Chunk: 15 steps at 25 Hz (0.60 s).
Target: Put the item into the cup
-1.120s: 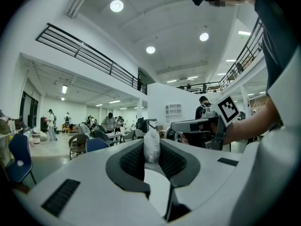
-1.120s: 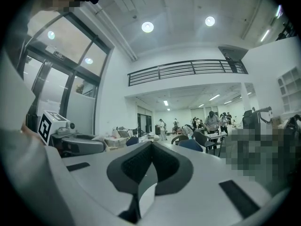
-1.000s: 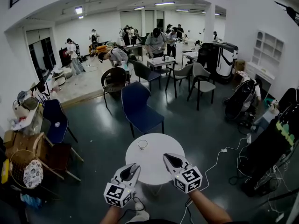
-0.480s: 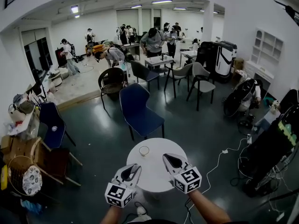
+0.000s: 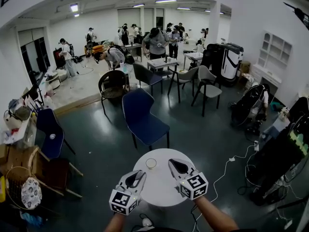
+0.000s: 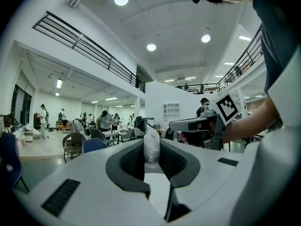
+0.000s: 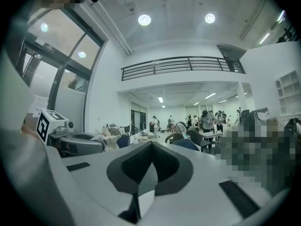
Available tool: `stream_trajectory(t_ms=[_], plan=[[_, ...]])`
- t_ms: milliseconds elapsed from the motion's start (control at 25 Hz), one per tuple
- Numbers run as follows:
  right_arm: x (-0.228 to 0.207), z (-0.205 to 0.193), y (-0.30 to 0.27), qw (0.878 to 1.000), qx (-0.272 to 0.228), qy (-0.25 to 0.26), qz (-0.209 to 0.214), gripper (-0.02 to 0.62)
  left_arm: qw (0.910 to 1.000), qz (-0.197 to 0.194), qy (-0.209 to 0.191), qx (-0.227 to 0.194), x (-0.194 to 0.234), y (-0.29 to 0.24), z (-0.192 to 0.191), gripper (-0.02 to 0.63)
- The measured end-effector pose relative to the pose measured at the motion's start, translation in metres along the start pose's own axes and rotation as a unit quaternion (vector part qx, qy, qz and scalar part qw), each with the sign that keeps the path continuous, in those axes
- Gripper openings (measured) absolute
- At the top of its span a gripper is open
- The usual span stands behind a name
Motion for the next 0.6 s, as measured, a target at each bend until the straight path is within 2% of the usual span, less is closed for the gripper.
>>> stream_trajectory(t_ms=[240,600], plan=[[-0.005,0.014,-0.046,1.0,0.003,-0.002,-0.011,0.017,0.9999,-0.012,0.002,-0.001,0.049,-0.015,0.004,0.069],[0.008,0.018,-0.086,1.0,0.006,-0.004,-0.026,0.017,0.9996,-0.027,0.005,-0.001,0.096,-0.016,-0.004,0.069]])
Point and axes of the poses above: the fingertips, and each gripper's own axes: y backward along the fingers, x to its left, z out of its top, the point moved 10 cm from there along y, backward along the fingers, and after that the axes turned 10 degrees about x, right-handed, at the moved point
